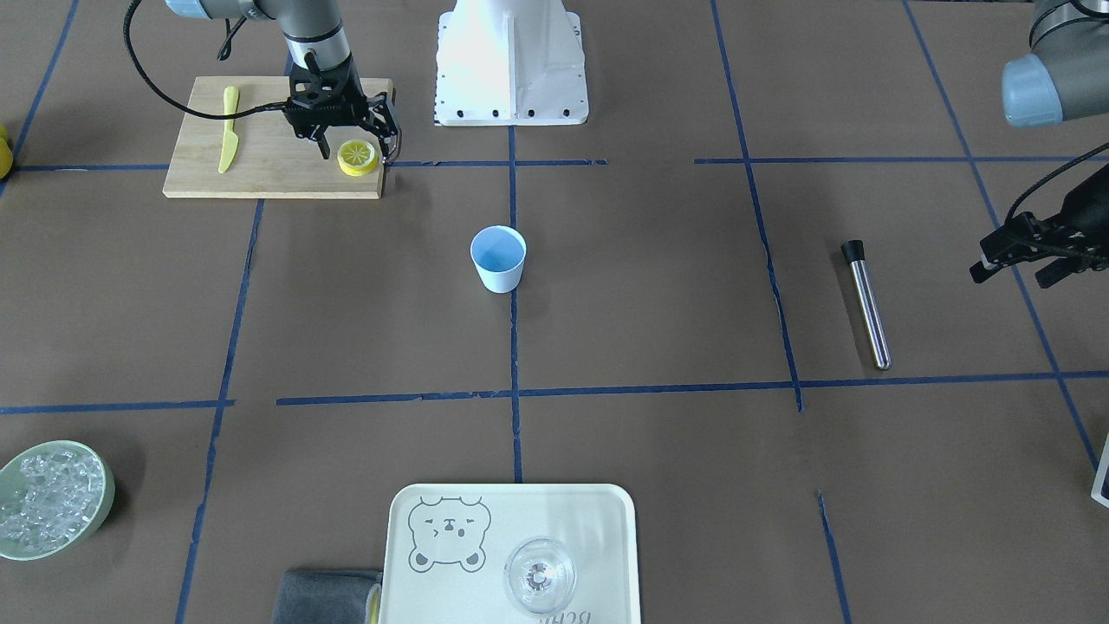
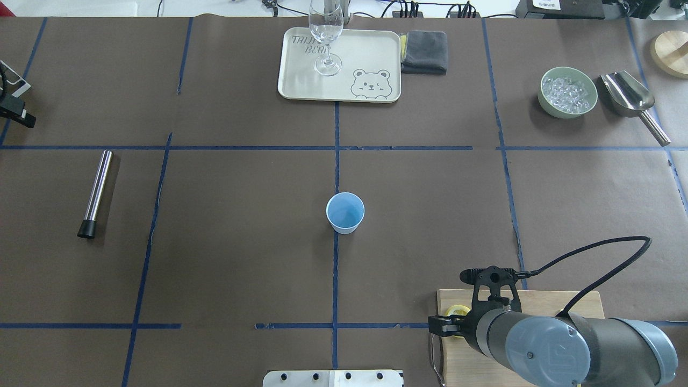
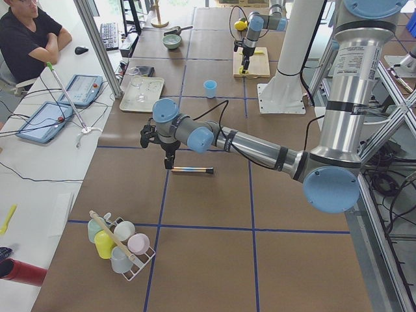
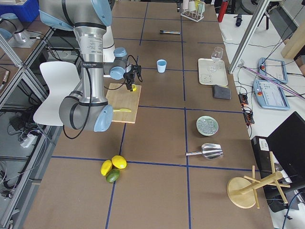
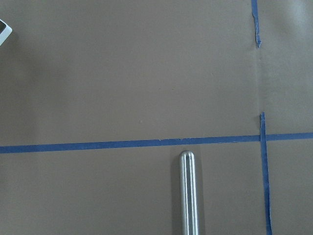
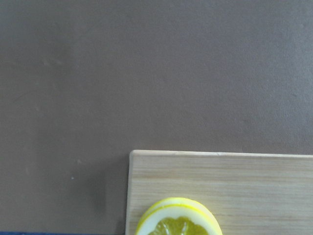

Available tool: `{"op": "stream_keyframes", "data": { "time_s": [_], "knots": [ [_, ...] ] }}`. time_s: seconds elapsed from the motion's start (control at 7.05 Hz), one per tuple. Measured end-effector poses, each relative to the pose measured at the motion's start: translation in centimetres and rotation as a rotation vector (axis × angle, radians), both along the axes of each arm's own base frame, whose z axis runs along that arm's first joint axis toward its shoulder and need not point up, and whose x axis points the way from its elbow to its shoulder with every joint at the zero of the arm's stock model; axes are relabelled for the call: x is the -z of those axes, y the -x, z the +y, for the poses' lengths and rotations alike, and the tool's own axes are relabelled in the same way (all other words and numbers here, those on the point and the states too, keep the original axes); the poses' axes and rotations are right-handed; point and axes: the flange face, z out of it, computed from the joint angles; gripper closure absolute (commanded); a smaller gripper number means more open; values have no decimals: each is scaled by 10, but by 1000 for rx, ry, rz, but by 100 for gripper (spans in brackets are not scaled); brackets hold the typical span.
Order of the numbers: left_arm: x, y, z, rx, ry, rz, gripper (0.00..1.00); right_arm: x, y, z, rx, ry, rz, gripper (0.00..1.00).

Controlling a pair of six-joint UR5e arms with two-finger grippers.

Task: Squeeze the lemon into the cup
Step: 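Close the right gripper on the lemon slice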

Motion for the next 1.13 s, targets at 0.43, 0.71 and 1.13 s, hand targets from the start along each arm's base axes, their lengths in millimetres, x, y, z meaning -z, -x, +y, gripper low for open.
{"op": "stream_keyframes", "data": {
  "time_s": [0.43,0.71,1.13],
  "knots": [
    [-1,0,0,-3,-1,0,0,-3,4,0,2,1,7,13],
    [-1,0,0,-4,-1,0,0,-3,5,1,4,3,7,26],
    [-1,-1,0,-5,-2,0,0,-1,4,0,6,8,3,34]
  ]
}}
